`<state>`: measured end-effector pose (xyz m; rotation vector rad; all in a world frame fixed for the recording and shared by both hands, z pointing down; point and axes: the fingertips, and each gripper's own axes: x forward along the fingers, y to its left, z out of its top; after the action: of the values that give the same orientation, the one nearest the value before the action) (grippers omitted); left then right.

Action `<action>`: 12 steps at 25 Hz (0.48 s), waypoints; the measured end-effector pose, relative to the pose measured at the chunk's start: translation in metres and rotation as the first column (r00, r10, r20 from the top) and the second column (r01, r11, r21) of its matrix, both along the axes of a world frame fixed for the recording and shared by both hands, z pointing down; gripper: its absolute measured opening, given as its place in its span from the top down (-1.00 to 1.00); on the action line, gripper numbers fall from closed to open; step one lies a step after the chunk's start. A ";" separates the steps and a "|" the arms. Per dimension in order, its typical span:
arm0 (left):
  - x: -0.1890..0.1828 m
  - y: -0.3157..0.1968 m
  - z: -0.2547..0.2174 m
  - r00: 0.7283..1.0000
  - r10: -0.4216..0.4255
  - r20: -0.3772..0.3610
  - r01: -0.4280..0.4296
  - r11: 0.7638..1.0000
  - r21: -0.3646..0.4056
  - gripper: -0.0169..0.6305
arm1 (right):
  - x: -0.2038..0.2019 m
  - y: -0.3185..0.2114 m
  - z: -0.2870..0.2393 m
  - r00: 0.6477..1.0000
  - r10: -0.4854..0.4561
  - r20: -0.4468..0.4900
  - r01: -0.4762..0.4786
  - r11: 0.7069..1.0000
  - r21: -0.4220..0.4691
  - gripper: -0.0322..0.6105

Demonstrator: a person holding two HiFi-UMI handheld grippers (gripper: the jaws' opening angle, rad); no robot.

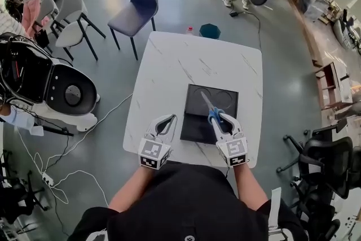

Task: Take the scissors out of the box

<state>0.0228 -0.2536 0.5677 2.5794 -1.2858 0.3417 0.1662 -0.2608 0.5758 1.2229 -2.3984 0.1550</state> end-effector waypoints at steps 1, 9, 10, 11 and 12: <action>0.001 0.000 0.000 1.000 0.001 0.000 -0.001 1.000 0.000 0.92 | 0.003 -0.003 -0.007 0.999 0.028 0.041 -0.029 1.000 0.011 0.61; 0.007 0.001 -0.004 1.000 0.022 0.009 -0.022 1.000 0.009 0.92 | 0.032 -0.022 -0.023 0.910 0.215 0.355 -0.201 0.977 -0.075 0.61; 0.008 0.001 -0.005 1.000 0.024 0.009 -0.024 1.000 0.012 0.92 | 0.035 -0.024 -0.025 0.897 0.230 0.378 -0.215 0.973 -0.080 0.61; 0.009 0.000 -0.005 1.000 0.024 0.008 -0.024 1.000 0.013 0.92 | 0.038 -0.025 -0.028 0.886 0.240 0.397 -0.229 0.970 -0.077 0.61; 0.009 0.000 -0.005 1.000 0.023 0.009 -0.023 1.000 0.014 0.92 | 0.041 -0.027 -0.031 0.878 0.247 0.410 -0.241 0.968 -0.066 0.61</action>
<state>0.0317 -0.2540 0.5628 2.6091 -1.2673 0.3493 0.2070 -0.2874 0.5448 1.6215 -2.5707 0.5620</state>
